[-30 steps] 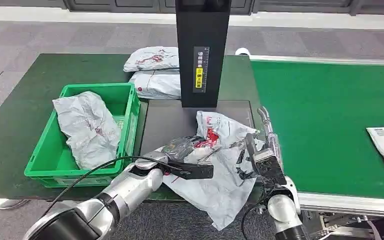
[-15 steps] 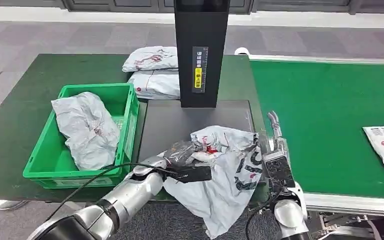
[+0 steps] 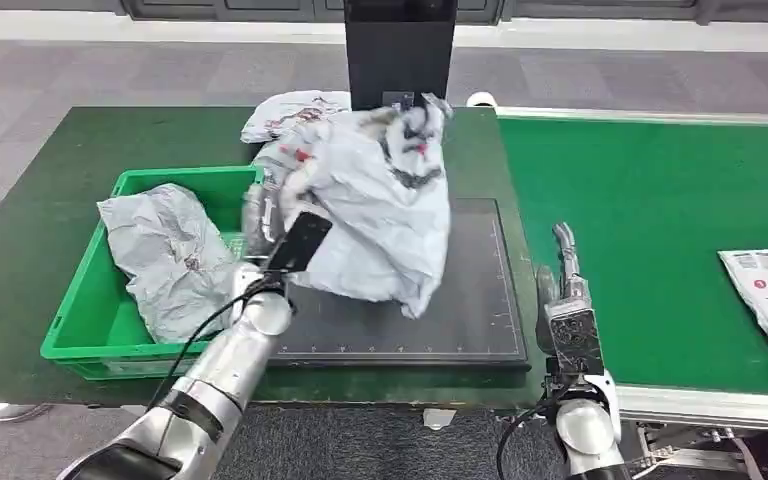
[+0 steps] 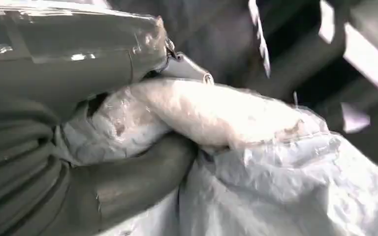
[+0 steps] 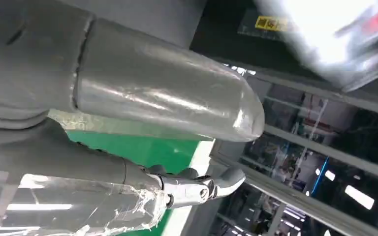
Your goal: Moved the parcel from conveyor to table for the left to box.
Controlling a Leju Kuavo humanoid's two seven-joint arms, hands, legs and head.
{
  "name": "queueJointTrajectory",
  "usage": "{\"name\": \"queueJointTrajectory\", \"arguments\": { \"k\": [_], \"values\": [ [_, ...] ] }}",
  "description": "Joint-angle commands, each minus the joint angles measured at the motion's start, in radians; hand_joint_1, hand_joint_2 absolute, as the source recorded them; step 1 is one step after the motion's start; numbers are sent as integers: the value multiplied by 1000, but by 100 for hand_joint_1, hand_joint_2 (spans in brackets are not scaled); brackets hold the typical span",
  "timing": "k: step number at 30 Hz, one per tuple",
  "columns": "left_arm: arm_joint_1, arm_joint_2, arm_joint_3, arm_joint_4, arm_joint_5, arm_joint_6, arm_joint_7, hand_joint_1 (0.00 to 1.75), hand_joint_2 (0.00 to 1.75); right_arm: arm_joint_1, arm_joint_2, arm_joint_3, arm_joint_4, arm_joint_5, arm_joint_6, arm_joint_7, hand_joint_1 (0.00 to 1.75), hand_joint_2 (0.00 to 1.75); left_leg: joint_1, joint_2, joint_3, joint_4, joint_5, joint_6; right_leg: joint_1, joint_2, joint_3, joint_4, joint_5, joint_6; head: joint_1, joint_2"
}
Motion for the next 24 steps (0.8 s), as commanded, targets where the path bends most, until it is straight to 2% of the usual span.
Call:
{"name": "queueJointTrajectory", "arguments": {
  "k": [1,3,4,5,6,8,10,13,16,17,18,19,21,24],
  "values": [
    [2,42,241,-135,-89,31,2,175,175,-56,-14,-37,148,-17,-10,-21,0,0,0,2,2,-1,0,0,0,1,2,-1,0,-1,0,0],
    [2,42,241,-135,-89,31,2,175,175,-56,-14,-37,148,-17,-10,-21,0,0,1,2,2,0,-1,0,1,0,1,-1,0,-2,0,0],
    [16,-31,403,-195,-245,31,-29,175,175,-56,-21,-27,151,-26,-7,-17,0,0,1,3,2,-1,-1,0,2,0,1,-2,0,-2,0,0],
    [15,-47,527,-236,-371,31,-43,175,175,-63,-26,-23,177,-35,-8,-20,0,0,1,2,1,0,-1,0,1,0,1,-1,0,-1,0,0],
    [15,-50,582,-259,-419,31,-48,175,175,-65,-26,-23,189,-39,-8,-23,0,0,1,4,2,-1,-1,0,1,1,1,-2,0,-2,0,0],
    [17,-16,747,-288,-571,31,-41,175,175,-75,-30,-17,231,-51,-3,-41,0,0,1,8,2,-1,-2,0,2,5,1,-2,0,-2,0,0],
    [48,33,794,-308,-691,31,28,175,175,-72,-30,-17,226,-53,1,-42,0,0,0,11,5,-2,-2,-1,1,9,2,-2,1,-2,1,0],
    [115,115,773,-300,-809,31,176,175,175,-45,-33,-27,170,-49,-5,-16,0,0,0,12,7,-4,-3,-2,1,11,3,-3,0,-3,0,0],
    [145,191,665,-216,-876,31,346,175,175,7,-39,-45,97,-44,-11,8,0,0,0,9,8,-5,-3,-3,1,8,3,-2,-1,-3,0,0],
    [154,239,563,-186,-847,31,436,175,175,5,-39,-51,99,-48,-4,14,0,0,0,9,8,-5,-3,-4,1,7,3,-2,-2,-4,0,0],
    [145,238,555,-121,-819,31,419,0,175,33,-45,-59,68,-49,-7,13,0,0,1,5,5,-3,-2,-3,1,4,2,-1,-3,-4,0,0],
    [154,253,508,-92,-799,31,449,0,175,45,-17,-101,59,-8,21,17,0,0,1,1,6,-4,-2,-3,2,-1,4,-1,-4,-5,0,0],
    [154,253,508,-92,-799,31,449,0,175,45,-17,-101,59,-8,21,17,0,0,2,-1,5,-4,-2,-3,2,-3,3,-2,-5,-5,0,0],
    [127,251,502,-68,-811,31,460,0,175,50,-30,-103,51,-10,26,14,0,0,2,1,2,0,-3,-3,3,0,0,1,-4,-5,0,0]
  ]
}}
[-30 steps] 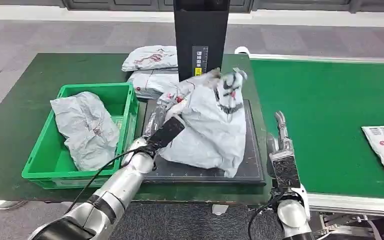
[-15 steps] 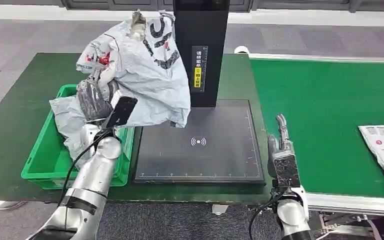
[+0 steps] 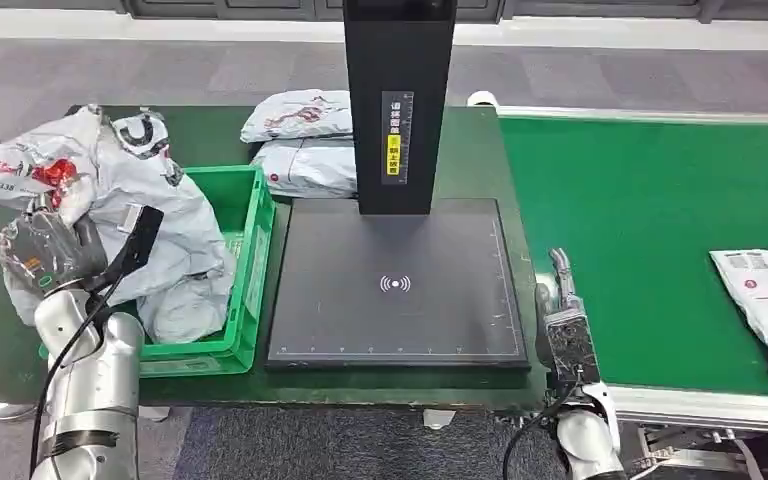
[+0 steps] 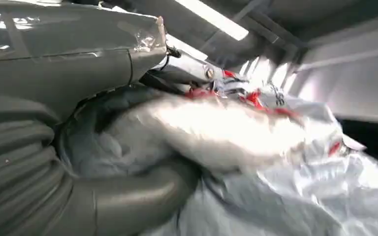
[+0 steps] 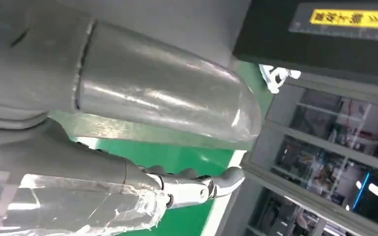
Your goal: Moved the parcel from conveyor to table for the left to box.
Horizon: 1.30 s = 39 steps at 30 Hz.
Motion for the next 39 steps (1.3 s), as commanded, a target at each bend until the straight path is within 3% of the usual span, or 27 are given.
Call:
{"name": "queueJointTrajectory", "arguments": {
  "k": [1,19,21,23,26,32,34,35,39],
  "values": [
    [-23,76,-101,161,-2,3,31,0,175,21,-6,-90,-29,3,15,6,0,0,0,-2,2,-1,0,0,1,-4,3,-2,-1,-1,0,0],
    [-49,97,-139,260,-13,3,89,0,175,42,-39,-77,-49,-20,22,20,0,0,0,0,3,-1,-1,0,0,-3,3,-1,-1,-1,0,0],
    [-68,82,-121,315,126,3,-14,0,175,47,-37,-77,-54,-23,22,20,0,0,0,1,3,-1,-1,0,0,-2,3,-2,-1,-1,0,0],
    [-110,59,-113,389,415,-6,-206,0,175,49,-31,-86,-59,-22,24,22,0,0,-1,-3,3,-1,0,0,0,-6,3,-2,-1,-1,0,0],
    [-94,48,-142,298,708,-19,-347,0,175,54,-36,-85,-52,-19,27,22,0,0,-1,-2,1,0,0,0,0,-4,1,-1,-1,0,0,0],
    [-87,28,-178,109,1128,-11,-562,0,175,-6,-57,-101,78,-8,-29,-7,0,0,1,-3,0,1,0,0,1,-6,2,-1,0,-1,0,0],
    [-93,4,-265,76,1208,-158,-577,0,175,-47,-74,-132,152,7,-85,-16,0,0,1,-3,-1,1,1,0,2,-6,1,-2,1,0,0,0],
    [-85,-21,-334,54,1264,-310,-571,0,175,-77,-93,-153,201,45,-143,-5,0,175,1,-3,-1,1,1,1,1,-6,1,-1,0,0,0,0],
    [-78,-92,-558,97,1346,-459,-562,0,175,-225,-154,-219,466,125,-177,11,0,175,-1,-7,0,0,3,3,0,-10,3,-4,3,2,0,0]
  ]
}}
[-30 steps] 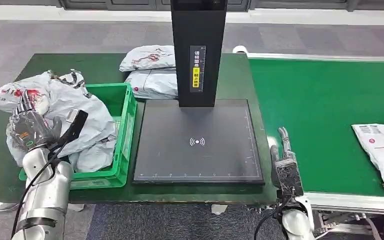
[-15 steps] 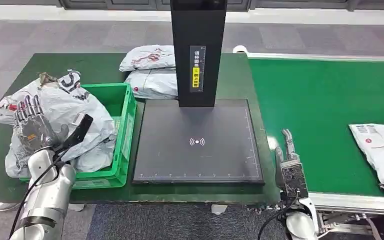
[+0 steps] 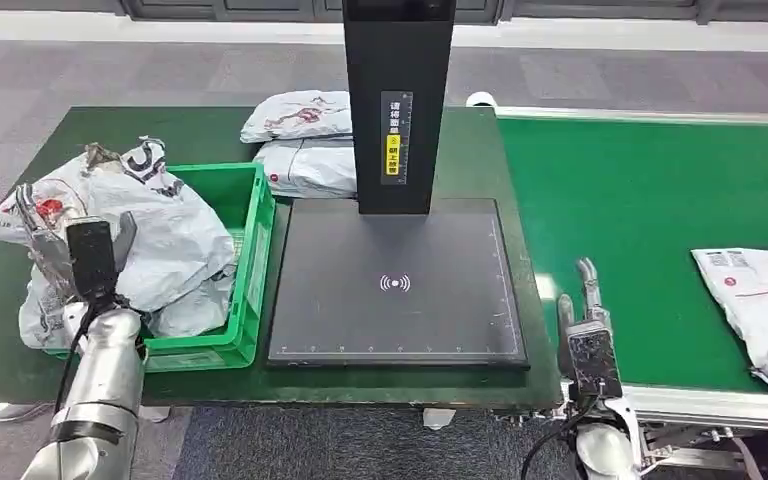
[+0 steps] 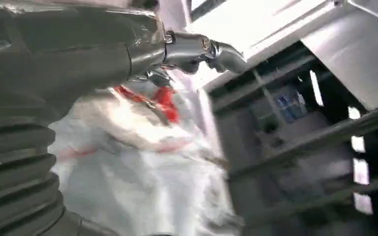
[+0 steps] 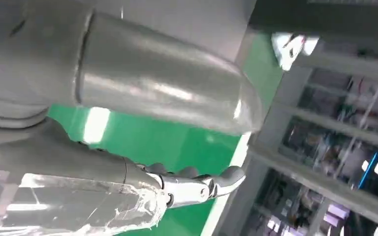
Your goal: Moved the parcel from conveyor to table for the left to box.
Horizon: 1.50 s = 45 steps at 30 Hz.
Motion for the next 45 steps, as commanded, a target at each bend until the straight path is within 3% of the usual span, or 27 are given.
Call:
{"name": "queueJointTrajectory", "arguments": {
  "k": [1,5,10,15,18,24,45],
  "values": [
    [-38,-137,-421,-1,186,-326,2,0,175,-300,-116,-172,559,128,-103,21,0,175,0,-11,-1,-1,4,3,0,-14,5,-4,1,2,1,0],
    [-52,-169,-493,70,246,-366,2,0,175,-415,-146,-197,806,196,-166,59,0,175,-1,-5,-1,0,2,4,-1,-7,6,-5,4,5,1,0],
    [-123,-209,-539,241,277,-405,3,0,175,-518,-206,-173,1021,331,-281,218,0,175,-4,-3,-1,2,2,5,-4,-4,3,-3,5,6,0,0],
    [-154,-221,-568,298,217,-285,-40,0,175,-523,-240,-168,1059,389,-309,319,0,175,-4,-5,-1,2,2,5,-3,-5,4,-3,4,6,1,0],
    [-156,-225,-577,307,214,-301,-35,0,175,-526,-250,-161,1070,411,-320,356,0,175,-4,-4,-1,2,1,5,-4,-5,4,-3,4,6,1,0],
    [-135,-256,-630,384,192,-358,-28,0,175,-538,-283,-135,1111,488,-265,534,0,175,-4,-3,-2,2,1,6,-4,-4,3,-3,4,6,1,0],
    [-126,-265,-624,403,205,-364,-38,0,175,-541,-277,-137,1111,498,-276,568,0,175,-4,0,-3,2,1,5,-4,-1,1,-2,4,6,1,0]
  ]
}}
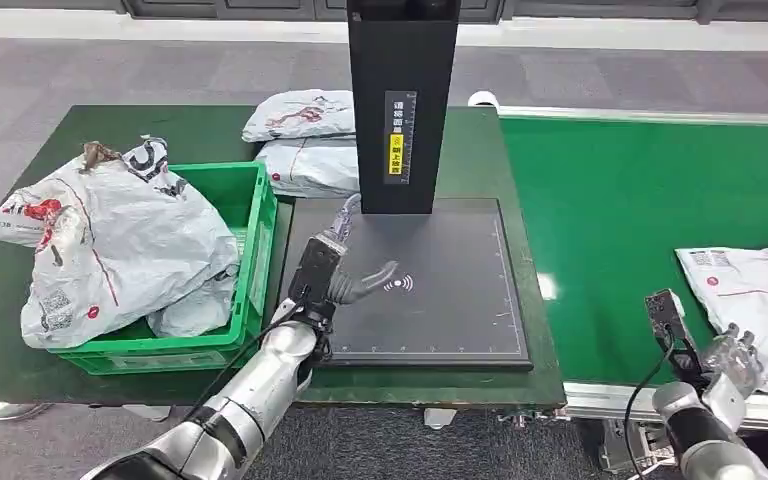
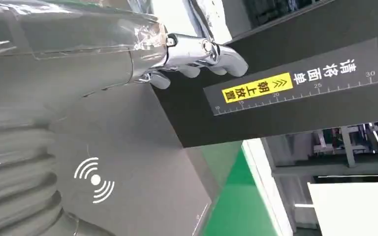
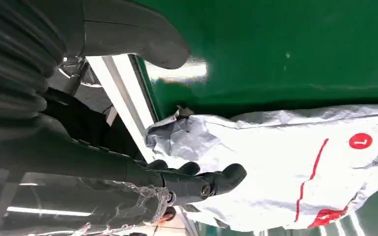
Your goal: Moved the parcel from conveyor to table for the left to box.
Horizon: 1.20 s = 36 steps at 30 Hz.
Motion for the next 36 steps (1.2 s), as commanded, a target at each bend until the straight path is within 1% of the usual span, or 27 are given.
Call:
{"name": "queueJointTrajectory", "arguments": {
  "k": [1,8,13,16,19,20,21,22,23,25,27,28,31,36],
  "values": [
    [-32,16,-36,63,2,-7,3,0,175,-52,-1,4,74,3,3,5,0,175,0,2,1,0,-1,-1,0,0,1,0,0,-1,0,0],
    [-32,16,-36,63,2,-7,3,0,175,-52,-1,4,74,3,3,5,0,175,0,2,1,0,-1,-1,1,0,1,0,0,-1,0,0],
    [-21,14,-22,74,23,-14,-9,0,175,-47,-16,32,80,56,-14,49,0,175,0,2,2,-1,-1,-1,1,0,2,-1,0,-1,0,0],
    [-13,23,-3,78,38,-2,-29,0,175,-71,-5,45,84,81,-12,67,0,175,0,4,3,-1,-1,-1,1,1,2,-1,0,-2,0,0],
    [-2,22,-5,74,21,43,-43,0,175,-91,18,55,82,117,-49,103,0,175,0,5,1,-1,-1,-1,0,3,0,0,0,-1,0,0],
    [5,18,-4,66,19,47,-39,0,175,-88,24,40,77,111,-67,92,0,175,0,7,2,-1,-1,-1,1,4,1,-1,0,-2,0,0],
    [9,17,-4,62,16,51,-37,0,175,-85,26,31,77,106,-73,85,0,175,0,5,2,-1,-1,-1,0,3,1,-1,0,-2,0,0],
    [22,14,9,49,27,63,-39,0,175,-69,59,-188,54,-137,28,-101,0,175,0,5,2,-1,-1,-1,1,3,1,-1,0,-2,0,0],
    [25,16,9,49,27,62,-41,0,175,-59,60,-190,65,-137,24,-116,0,175,1,4,2,-1,-1,-1,1,2,1,-1,0,-2,0,0],
    [26,17,11,50,29,62,-43,0,175,-54,58,-193,72,-137,23,-121,0,175,1,3,3,-2,-1,-1,2,0,3,-2,0,-2,0,0],
    [24,16,14,54,33,58,-43,0,175,-64,51,-185,81,-122,22,-102,0,175,2,4,3,-2,-1,-1,2,1,3,-2,0,-2,0,0],
    [22,9,15,61,35,55,-43,0,175,-77,40,-174,87,-100,21,-74,0,175,0,2,1,-1,-1,-1,1,-1,1,0,-1,-2,0,0],
    [15,1,17,70,40,52,-43,0,175,-79,26,-157,87,-67,2,-59,0,175,0,2,1,0,-1,-1,1,-2,1,0,-1,-1,0,0],
    [6,-2,19,81,48,43,-43,0,175,-68,26,-152,83,-41,-15,-57,0,175,1,1,1,-1,-1,-1,1,-3,2,-1,-1,-2,0,0]
  ]
}}
